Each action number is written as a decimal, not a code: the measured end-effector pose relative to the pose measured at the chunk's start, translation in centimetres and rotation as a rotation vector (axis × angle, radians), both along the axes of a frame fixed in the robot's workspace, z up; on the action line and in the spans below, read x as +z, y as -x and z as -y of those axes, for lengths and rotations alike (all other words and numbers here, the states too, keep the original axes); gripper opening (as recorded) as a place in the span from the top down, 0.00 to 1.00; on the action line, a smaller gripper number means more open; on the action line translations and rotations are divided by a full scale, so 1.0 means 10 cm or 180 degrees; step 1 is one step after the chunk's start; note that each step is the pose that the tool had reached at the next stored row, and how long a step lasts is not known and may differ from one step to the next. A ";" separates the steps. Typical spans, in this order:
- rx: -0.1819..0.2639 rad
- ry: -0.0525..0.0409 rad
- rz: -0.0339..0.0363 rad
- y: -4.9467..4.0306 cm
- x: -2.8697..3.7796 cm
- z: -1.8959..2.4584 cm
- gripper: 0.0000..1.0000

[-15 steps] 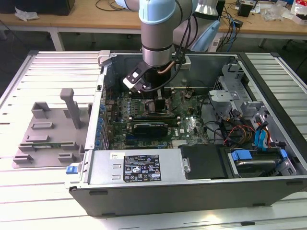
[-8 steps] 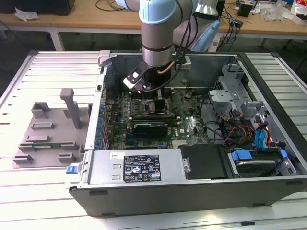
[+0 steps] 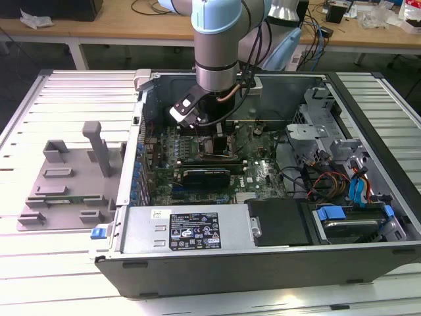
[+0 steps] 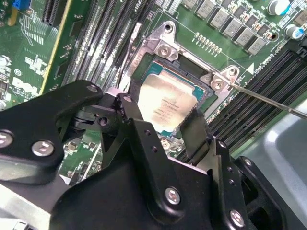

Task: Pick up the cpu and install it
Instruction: 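Place the cpu into insertion slot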

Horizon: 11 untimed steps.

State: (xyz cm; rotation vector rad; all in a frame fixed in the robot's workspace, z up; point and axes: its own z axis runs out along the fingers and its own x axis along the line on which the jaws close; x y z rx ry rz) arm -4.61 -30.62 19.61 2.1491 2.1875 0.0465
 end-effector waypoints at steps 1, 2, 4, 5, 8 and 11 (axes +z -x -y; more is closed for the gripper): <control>0.0000 0.0000 -0.0003 0.002 0.008 0.002 0.39; 0.0000 -0.0015 -0.0003 0.001 0.012 0.002 0.39; -0.0001 -0.0032 -0.0002 0.002 0.013 0.001 0.39; -0.0001 -0.0032 -0.0002 0.002 0.013 0.001 0.39; -0.0002 -0.0041 -0.0003 0.002 0.013 0.002 0.39; -0.0025 -0.0044 -0.0002 0.005 0.012 0.002 0.39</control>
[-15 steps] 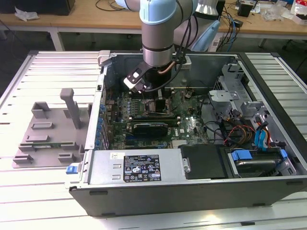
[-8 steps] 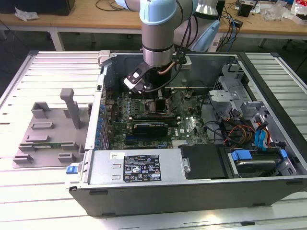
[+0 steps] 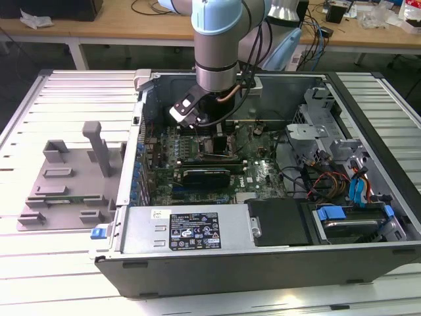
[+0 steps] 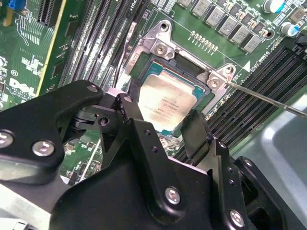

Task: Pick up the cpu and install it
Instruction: 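Place the cpu into insertion slot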

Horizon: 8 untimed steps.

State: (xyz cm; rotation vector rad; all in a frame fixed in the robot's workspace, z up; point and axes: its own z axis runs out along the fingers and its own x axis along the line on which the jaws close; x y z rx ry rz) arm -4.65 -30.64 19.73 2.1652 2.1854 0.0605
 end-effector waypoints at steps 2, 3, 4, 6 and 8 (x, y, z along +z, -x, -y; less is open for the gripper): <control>-0.0003 -0.0005 0.0000 0.001 0.001 0.000 0.39; -0.0004 -0.0010 0.0000 0.001 0.000 0.000 0.39; -0.0005 -0.0011 0.0000 0.001 0.000 0.001 0.39; -0.0006 -0.0011 0.0000 0.001 -0.001 0.000 0.39; -0.0006 -0.0011 0.0000 0.001 -0.002 0.000 0.38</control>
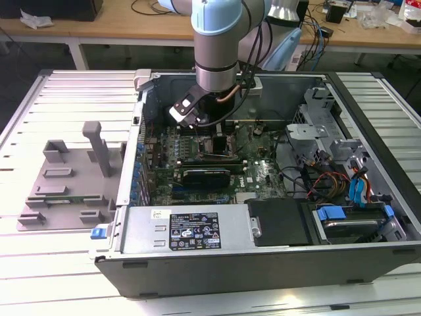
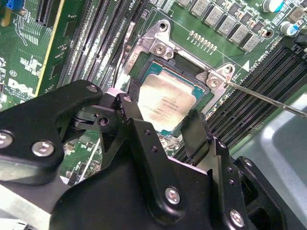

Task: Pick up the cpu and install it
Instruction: 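Place the cpu into insertion slot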

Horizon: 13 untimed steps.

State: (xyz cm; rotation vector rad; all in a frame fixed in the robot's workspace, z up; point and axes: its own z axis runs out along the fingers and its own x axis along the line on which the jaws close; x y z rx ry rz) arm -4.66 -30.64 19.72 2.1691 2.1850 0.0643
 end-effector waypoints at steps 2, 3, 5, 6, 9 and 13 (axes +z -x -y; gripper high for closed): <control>0.0000 0.0000 0.0000 0.000 -0.001 0.000 0.31; 0.0000 -0.0029 0.0001 -0.001 -0.002 0.000 0.31; 0.0000 -0.0118 0.0000 0.000 -0.001 0.000 0.31; -0.0001 -0.0124 0.0000 0.000 0.003 0.000 0.31; 0.0000 -0.0125 0.0000 0.000 0.012 0.003 0.31; 0.0000 -0.0122 0.0000 0.000 -0.006 0.004 0.31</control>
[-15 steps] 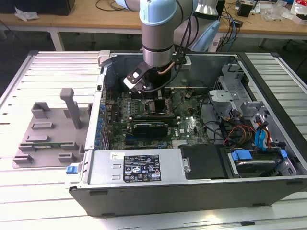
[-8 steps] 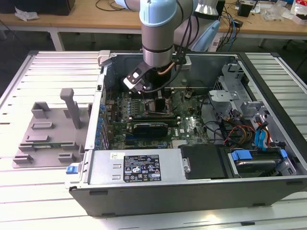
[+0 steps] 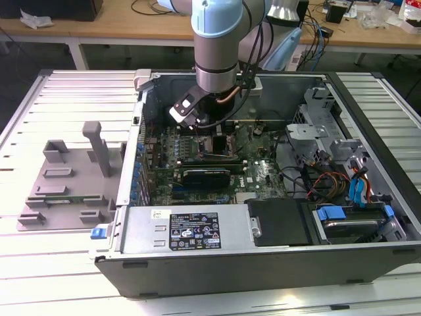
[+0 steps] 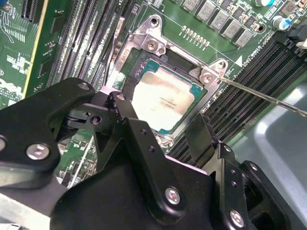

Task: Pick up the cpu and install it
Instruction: 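Place the cpu into insertion slot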

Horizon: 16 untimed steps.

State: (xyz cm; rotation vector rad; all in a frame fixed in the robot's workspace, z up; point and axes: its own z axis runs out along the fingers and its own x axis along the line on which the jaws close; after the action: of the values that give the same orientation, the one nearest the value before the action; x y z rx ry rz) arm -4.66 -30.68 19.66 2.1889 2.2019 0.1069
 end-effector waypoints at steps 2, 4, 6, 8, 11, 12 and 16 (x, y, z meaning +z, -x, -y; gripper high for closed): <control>0.0000 0.0000 0.0000 0.000 -0.001 -0.001 0.31; 0.0000 0.0007 0.0001 0.000 -0.001 -0.001 0.31; 0.0000 0.0027 0.0001 0.000 0.000 -0.001 0.31; -0.0001 0.0051 0.0000 0.000 0.000 -0.001 0.31; 0.0000 0.0081 -0.0002 -0.001 0.000 0.000 0.31; 0.0000 0.0111 -0.0005 -0.001 0.000 0.000 0.31; 0.0000 0.0114 -0.0005 -0.001 0.000 0.000 0.31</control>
State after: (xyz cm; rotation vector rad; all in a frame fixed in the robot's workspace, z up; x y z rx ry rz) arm -4.65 -30.68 19.66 2.1715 2.1869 0.0655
